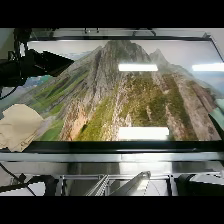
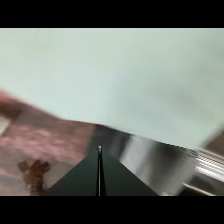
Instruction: Fold the shirts.
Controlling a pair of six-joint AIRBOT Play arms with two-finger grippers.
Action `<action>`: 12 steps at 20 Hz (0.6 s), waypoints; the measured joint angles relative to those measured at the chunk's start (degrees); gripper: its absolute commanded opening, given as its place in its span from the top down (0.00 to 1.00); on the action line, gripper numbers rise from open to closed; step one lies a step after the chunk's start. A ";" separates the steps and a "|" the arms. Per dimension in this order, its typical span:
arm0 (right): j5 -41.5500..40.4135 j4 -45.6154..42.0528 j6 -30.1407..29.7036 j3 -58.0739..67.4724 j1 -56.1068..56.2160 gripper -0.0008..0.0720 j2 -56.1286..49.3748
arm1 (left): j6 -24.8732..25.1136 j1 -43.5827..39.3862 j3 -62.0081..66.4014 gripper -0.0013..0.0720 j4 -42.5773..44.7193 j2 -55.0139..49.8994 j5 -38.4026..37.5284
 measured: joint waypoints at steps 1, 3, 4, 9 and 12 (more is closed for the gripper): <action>-1.46 2.51 -0.04 0.00 2.58 0.97 0.61 | -1.33 0.50 0.00 0.98 -0.04 0.00 1.64; -5.49 5.81 -2.45 -0.13 9.22 0.97 2.62 | -2.73 1.92 -0.02 0.98 0.04 0.07 3.48; -7.54 7.10 -4.09 -0.52 13.46 0.97 4.20 | -3.23 2.71 -0.02 0.98 0.85 0.44 3.80; -19.96 9.51 -8.70 -12.35 36.54 0.97 17.33 | -4.44 3.87 -6.82 0.96 11.80 9.77 3.65; -27.56 9.62 -10.08 -28.55 50.34 0.97 28.48 | -4.48 3.39 -17.90 0.96 15.56 18.32 4.39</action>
